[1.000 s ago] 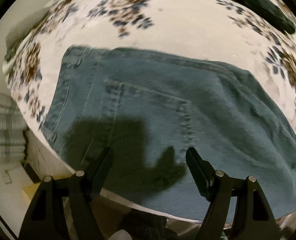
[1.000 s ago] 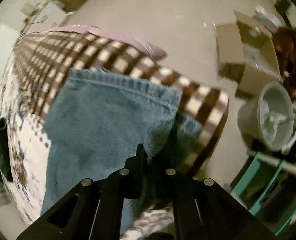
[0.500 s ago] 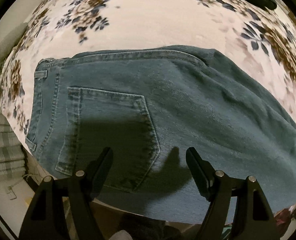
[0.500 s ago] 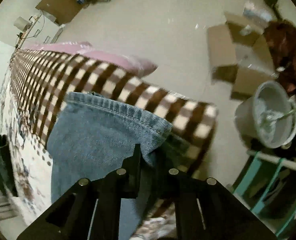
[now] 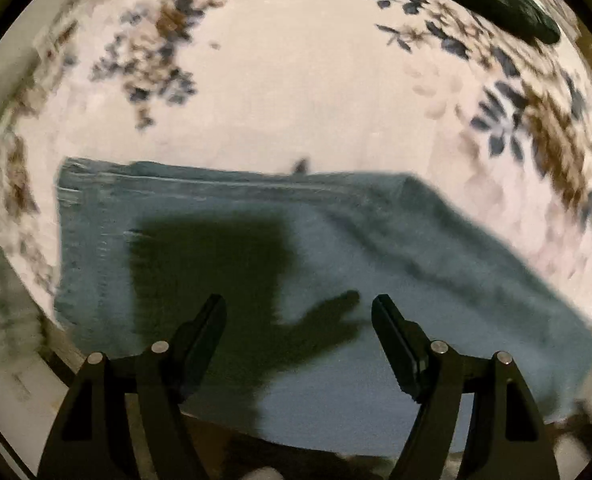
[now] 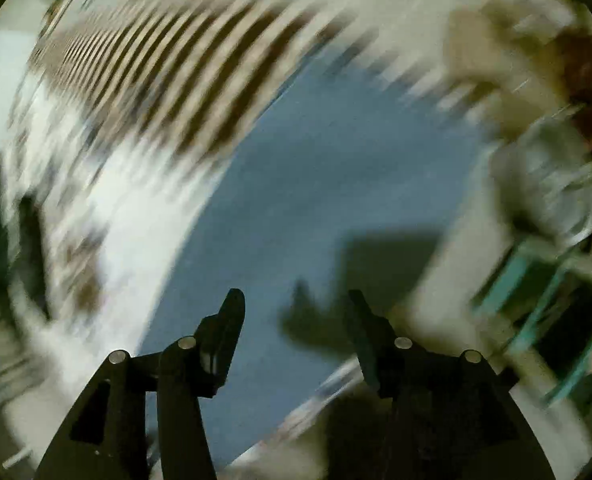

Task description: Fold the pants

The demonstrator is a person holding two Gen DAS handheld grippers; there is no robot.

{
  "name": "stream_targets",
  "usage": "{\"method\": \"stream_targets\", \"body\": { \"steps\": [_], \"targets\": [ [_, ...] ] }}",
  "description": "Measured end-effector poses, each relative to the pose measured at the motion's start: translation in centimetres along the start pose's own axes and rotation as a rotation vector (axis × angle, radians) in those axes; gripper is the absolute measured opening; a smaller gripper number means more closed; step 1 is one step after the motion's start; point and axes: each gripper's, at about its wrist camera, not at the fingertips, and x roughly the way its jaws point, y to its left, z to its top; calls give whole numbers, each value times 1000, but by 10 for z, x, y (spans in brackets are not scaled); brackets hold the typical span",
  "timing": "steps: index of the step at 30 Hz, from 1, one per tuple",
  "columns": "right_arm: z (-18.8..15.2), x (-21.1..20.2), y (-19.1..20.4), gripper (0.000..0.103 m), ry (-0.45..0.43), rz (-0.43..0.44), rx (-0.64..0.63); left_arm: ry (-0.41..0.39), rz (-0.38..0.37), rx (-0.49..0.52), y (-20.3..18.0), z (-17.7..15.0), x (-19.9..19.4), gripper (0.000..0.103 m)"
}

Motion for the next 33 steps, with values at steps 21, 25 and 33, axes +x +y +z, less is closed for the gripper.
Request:
{"method": "stream_targets", "body": {
  "steps": [21,25,33],
  "targets": [
    [-65,129,126,2,106,30,80,97,-100,-125,-41,27,31,2],
    [-55,119,128,2,92,54,78,52,-87,-102,-49,39,29,1],
    [-44,132,144,2,84,29,60,45,-52,-82,-22,66,32,3]
  ]
}}
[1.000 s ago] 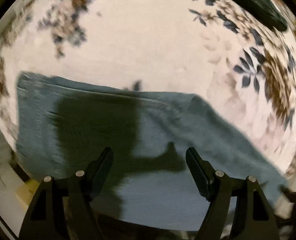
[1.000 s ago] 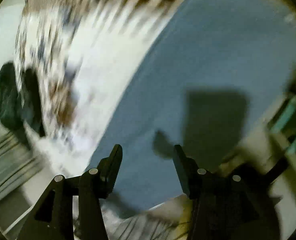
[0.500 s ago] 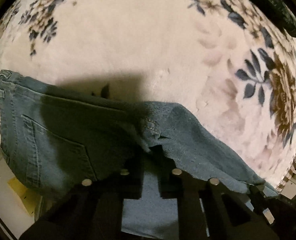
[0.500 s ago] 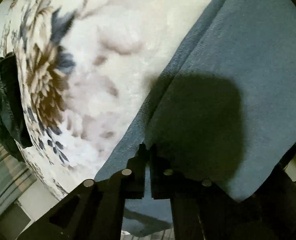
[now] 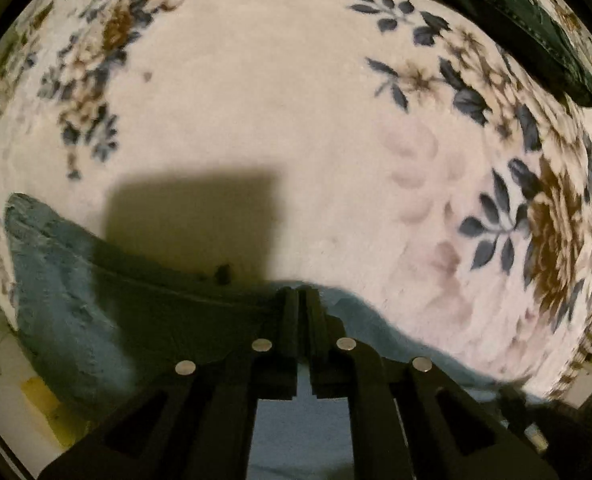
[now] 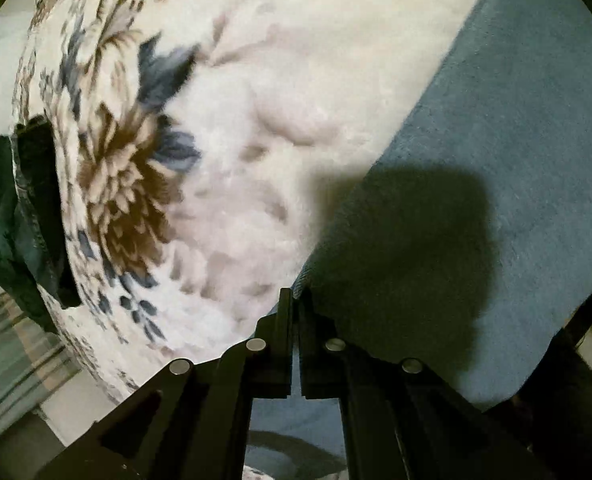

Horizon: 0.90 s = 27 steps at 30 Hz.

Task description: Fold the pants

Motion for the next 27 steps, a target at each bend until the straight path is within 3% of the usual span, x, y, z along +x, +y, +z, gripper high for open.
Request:
{"method": "stream_targets", "body": {
  "steps": [2,3,4,6,9,12,15,18,23,24,26,27],
  "targets": [
    [4,10,-1,4,29,12,22,5,-21,15,1,-2,-12,3],
    [8,11,-5,10,58,40,38,4,-26,14,0,-7,-17,3],
    [9,8,-9,17,75,73,40,1,-41,9,5,-17,-24,3],
    [7,-5,-15,51,80,141,24,13,-59,6,9,-37,-28,3],
    [-2,-29,-21,59,59,166,-75,58,-74,23,-9,-78,-13,3],
    [-8,-48,-47,64,30,139,-131,93,-59,54,-21,-91,20,4],
    [-1,-72,-95,68,-50,82,-110,90,16,74,-35,-83,50,3],
    [15,-100,-152,68,-139,60,-32,72,62,79,-43,-89,43,3],
    [51,-155,-262,68,-324,91,133,49,-33,133,-48,-132,8,4],
    [60,-162,-287,68,-358,111,161,42,-42,152,-54,-140,4,6],
    [77,-170,-319,68,-384,158,178,13,-51,222,-71,-162,1,19],
    [87,-171,-334,68,-390,195,171,4,-63,265,-81,-175,3,37]
  ]
}}
